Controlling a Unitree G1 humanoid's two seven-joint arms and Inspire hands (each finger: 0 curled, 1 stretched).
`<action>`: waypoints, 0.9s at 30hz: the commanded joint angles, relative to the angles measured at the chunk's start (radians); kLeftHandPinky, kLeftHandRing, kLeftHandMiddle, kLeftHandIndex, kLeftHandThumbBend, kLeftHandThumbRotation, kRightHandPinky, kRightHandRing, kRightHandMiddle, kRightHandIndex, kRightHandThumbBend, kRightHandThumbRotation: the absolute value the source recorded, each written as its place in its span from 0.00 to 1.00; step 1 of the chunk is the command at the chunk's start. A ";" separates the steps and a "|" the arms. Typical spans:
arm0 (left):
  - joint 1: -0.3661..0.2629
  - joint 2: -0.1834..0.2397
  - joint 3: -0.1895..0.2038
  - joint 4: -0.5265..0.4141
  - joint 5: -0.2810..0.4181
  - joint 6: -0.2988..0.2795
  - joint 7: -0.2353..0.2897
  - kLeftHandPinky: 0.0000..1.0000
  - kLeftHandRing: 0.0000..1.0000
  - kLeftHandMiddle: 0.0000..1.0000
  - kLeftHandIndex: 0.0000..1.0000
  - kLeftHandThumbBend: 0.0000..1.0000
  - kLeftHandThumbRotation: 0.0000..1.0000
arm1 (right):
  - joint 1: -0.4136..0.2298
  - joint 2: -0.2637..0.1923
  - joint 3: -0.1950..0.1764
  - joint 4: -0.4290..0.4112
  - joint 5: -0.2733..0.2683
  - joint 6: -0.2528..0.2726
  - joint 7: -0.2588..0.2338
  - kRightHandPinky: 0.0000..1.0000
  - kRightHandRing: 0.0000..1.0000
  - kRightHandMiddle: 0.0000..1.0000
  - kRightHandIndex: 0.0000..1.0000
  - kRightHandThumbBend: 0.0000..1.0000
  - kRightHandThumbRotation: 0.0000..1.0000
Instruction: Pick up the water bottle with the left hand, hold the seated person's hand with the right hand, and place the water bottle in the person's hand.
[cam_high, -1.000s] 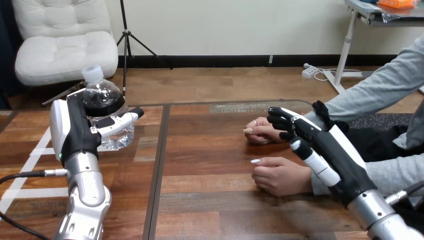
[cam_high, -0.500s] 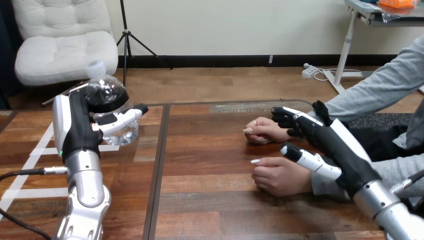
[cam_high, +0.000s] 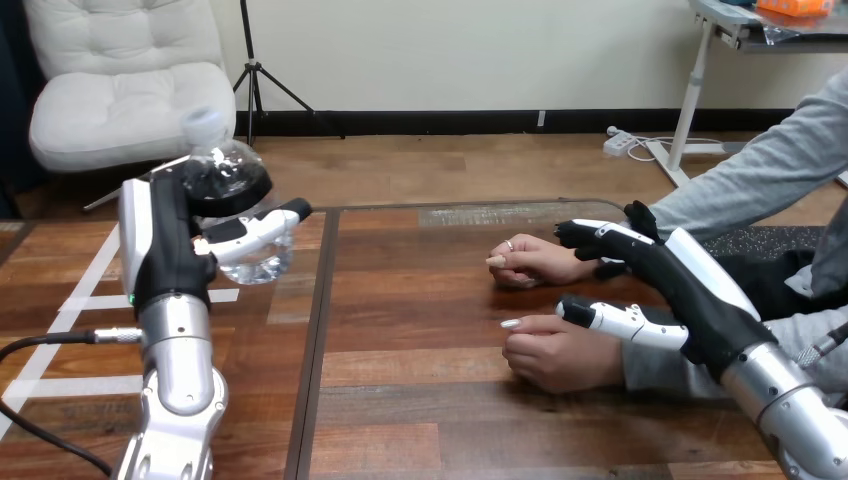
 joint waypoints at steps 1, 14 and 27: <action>-0.022 -0.002 0.009 -0.100 0.005 -0.003 -0.014 0.27 0.34 0.39 0.42 0.77 0.00 | -0.092 -0.029 0.017 0.028 -0.017 -0.012 -0.022 0.74 0.83 0.85 0.85 1.00 0.77; 0.004 -0.015 0.008 -0.160 0.009 0.004 -0.045 0.28 0.34 0.39 0.41 0.78 0.00 | -0.136 -0.058 0.045 0.102 -0.037 -0.020 -0.021 0.74 0.84 0.86 0.85 1.00 0.67; 0.014 -0.018 0.008 -0.186 0.004 0.011 -0.082 0.29 0.34 0.39 0.41 0.77 0.00 | -0.187 -0.084 0.074 0.202 -0.068 -0.041 -0.018 0.74 0.85 0.87 0.86 1.00 0.61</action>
